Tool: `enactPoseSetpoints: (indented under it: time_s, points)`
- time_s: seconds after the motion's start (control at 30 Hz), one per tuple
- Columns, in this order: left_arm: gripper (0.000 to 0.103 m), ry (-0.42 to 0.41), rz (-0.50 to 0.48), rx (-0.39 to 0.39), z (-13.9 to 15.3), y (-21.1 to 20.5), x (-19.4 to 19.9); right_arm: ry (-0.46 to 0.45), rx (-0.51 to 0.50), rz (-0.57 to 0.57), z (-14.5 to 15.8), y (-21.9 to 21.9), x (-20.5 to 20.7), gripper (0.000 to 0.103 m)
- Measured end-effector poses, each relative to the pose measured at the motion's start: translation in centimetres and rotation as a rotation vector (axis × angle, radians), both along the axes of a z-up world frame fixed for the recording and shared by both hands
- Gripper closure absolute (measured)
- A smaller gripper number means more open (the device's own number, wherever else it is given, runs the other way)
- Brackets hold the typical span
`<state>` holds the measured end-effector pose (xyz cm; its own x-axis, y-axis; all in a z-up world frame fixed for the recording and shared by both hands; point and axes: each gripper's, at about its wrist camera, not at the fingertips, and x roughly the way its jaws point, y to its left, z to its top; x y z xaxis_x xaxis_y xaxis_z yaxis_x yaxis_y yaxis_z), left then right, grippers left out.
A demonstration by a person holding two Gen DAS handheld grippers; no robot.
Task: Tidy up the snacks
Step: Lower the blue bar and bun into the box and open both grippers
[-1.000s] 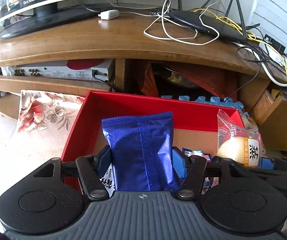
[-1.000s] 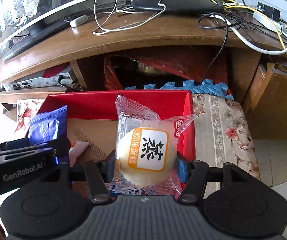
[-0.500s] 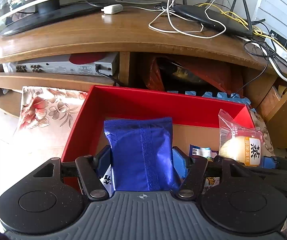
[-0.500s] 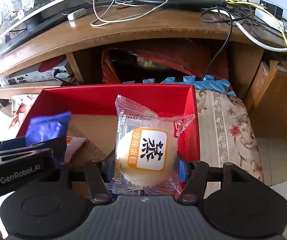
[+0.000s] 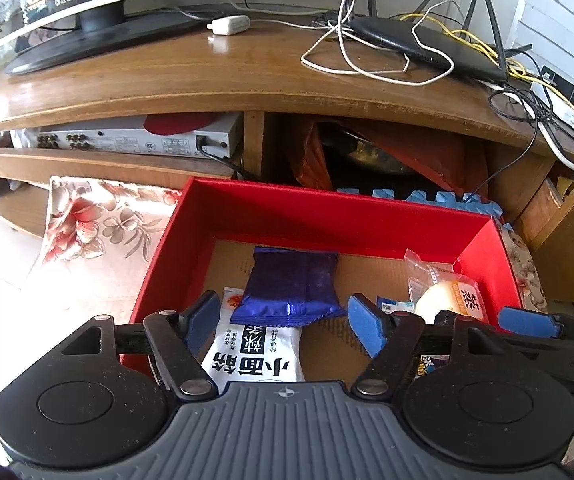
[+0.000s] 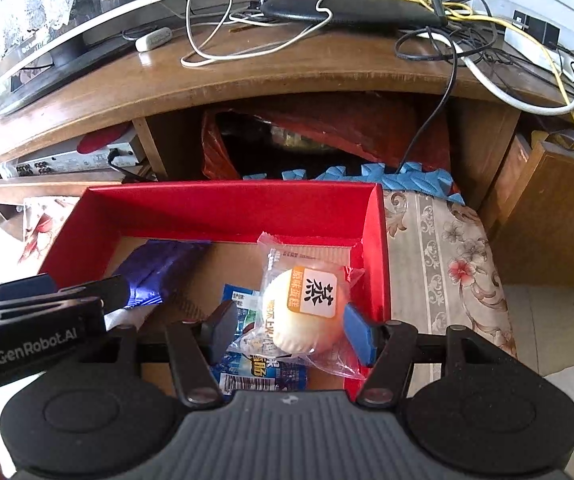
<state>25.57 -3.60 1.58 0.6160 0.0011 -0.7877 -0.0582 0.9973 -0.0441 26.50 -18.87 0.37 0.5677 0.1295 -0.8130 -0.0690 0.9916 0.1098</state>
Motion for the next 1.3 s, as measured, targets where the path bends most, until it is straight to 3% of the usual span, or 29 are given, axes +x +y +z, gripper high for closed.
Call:
enactPoseSetpoints:
  time_s: [1.3]
  points:
    - [0.027, -0.056, -0.009, -0.037, 2.9, 0.6, -4.3, -0.061, -0.001, 0.018, 3.0, 0.4, -4.3, 0.043]
